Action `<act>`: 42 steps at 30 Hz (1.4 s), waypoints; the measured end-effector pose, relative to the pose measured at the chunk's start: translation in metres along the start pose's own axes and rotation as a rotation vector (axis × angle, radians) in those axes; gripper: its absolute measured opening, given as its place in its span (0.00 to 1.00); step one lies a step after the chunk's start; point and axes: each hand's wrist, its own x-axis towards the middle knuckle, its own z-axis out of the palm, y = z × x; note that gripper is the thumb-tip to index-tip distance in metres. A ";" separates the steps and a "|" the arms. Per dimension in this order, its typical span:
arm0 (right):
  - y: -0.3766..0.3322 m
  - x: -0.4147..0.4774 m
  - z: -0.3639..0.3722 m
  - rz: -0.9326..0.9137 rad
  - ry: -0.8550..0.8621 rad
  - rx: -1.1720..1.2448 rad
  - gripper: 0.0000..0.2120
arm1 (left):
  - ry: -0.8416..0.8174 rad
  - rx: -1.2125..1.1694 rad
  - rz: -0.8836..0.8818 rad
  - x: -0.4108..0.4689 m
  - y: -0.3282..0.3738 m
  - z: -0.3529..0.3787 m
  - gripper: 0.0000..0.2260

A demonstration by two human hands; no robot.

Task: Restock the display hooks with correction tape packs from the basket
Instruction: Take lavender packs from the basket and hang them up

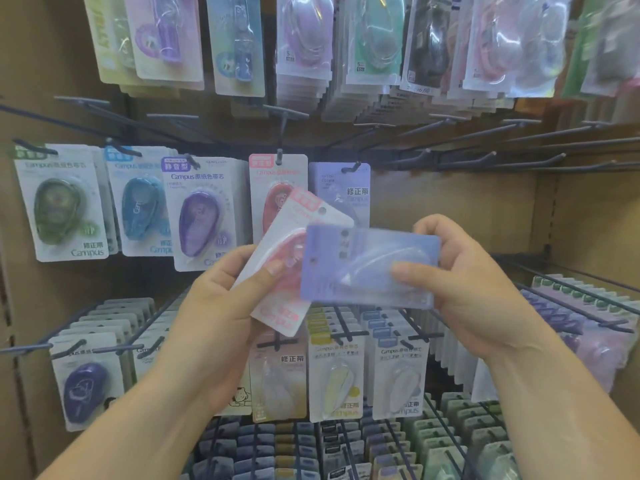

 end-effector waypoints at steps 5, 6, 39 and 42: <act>0.003 0.006 0.001 -0.042 0.226 0.143 0.10 | 0.092 0.059 0.096 0.006 0.008 -0.003 0.13; 0.004 0.007 0.004 -0.034 0.246 0.149 0.11 | 0.092 0.086 0.117 0.007 0.009 -0.003 0.11; 0.013 0.024 0.032 -0.036 0.199 0.009 0.09 | 0.080 0.228 0.024 0.070 -0.001 0.010 0.11; 0.014 0.026 0.035 -0.062 0.224 -0.019 0.08 | 0.079 0.259 0.012 0.073 -0.003 0.011 0.13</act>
